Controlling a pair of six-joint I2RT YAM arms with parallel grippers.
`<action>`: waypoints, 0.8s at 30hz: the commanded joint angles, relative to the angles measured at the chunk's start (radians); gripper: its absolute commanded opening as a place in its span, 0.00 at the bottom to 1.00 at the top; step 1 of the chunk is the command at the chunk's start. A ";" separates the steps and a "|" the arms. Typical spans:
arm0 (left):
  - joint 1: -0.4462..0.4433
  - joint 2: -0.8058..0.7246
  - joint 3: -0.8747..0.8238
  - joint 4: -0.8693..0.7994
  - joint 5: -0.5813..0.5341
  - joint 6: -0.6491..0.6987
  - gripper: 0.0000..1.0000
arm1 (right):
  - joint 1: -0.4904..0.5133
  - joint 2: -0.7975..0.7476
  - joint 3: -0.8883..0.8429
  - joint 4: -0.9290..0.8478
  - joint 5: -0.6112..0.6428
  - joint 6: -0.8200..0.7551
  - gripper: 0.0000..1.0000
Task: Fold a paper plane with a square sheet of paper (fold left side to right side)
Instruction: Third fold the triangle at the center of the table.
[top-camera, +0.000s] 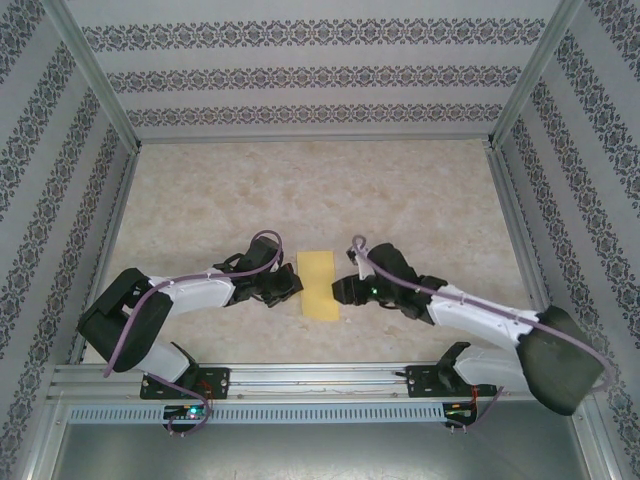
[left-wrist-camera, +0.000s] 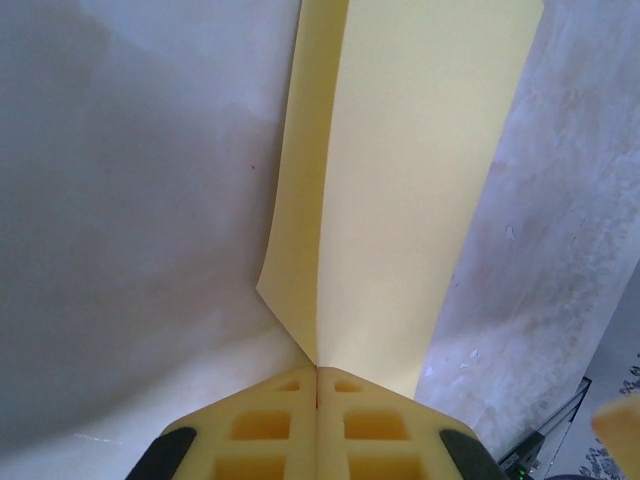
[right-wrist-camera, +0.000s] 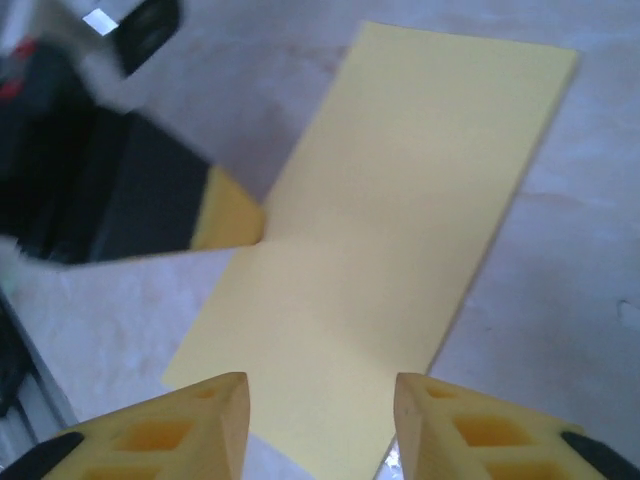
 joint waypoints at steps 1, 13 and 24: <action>-0.009 -0.021 0.016 -0.001 0.017 -0.046 0.00 | 0.156 -0.074 -0.073 0.014 0.250 -0.182 0.50; -0.015 -0.028 0.028 -0.024 0.023 -0.054 0.00 | 0.511 0.121 -0.029 0.103 0.678 -0.461 0.75; -0.018 -0.026 0.023 -0.012 0.027 -0.059 0.00 | 0.510 0.373 0.116 0.185 0.702 -0.491 0.76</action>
